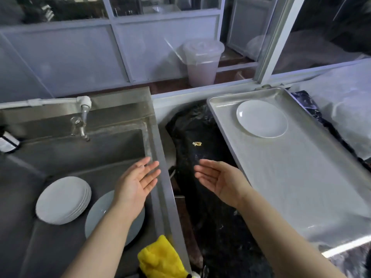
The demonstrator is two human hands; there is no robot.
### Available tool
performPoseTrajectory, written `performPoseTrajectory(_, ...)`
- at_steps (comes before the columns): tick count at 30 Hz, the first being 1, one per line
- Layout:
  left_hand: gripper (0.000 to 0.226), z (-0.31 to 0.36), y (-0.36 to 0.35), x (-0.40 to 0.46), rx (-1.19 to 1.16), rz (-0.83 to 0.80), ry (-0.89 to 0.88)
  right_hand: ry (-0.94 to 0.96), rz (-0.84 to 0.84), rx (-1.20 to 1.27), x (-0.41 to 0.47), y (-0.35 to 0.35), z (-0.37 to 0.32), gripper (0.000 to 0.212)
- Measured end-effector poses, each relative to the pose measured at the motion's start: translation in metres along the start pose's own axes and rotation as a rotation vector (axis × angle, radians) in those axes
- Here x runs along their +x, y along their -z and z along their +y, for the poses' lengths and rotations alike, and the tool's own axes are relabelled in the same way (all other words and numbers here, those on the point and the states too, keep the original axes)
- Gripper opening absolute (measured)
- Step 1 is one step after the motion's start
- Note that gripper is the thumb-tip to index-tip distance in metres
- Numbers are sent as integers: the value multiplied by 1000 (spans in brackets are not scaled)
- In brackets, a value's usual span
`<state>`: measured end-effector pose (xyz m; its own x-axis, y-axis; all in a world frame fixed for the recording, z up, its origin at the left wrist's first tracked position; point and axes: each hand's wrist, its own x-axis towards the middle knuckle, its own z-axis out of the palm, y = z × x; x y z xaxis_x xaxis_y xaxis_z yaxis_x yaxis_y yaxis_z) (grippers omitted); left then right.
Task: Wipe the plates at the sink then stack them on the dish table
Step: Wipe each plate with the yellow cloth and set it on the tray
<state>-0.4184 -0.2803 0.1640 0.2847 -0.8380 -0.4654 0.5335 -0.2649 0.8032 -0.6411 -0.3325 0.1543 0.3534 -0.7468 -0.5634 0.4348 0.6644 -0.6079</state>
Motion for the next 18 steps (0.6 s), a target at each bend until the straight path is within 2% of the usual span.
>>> performPoseTrajectory(7,24,17,122,-50,-70,43,2,-117,24,-95,-25,-82,128,22)
performPoseTrajectory(14,28,31,293,-116,-123,203,-1,-229,32,-113,-45,-168,245,19)
performPoseTrajectory(18,26,35,367,-142,-176,307,8,-265,37,-160,-50,-204,300,17)
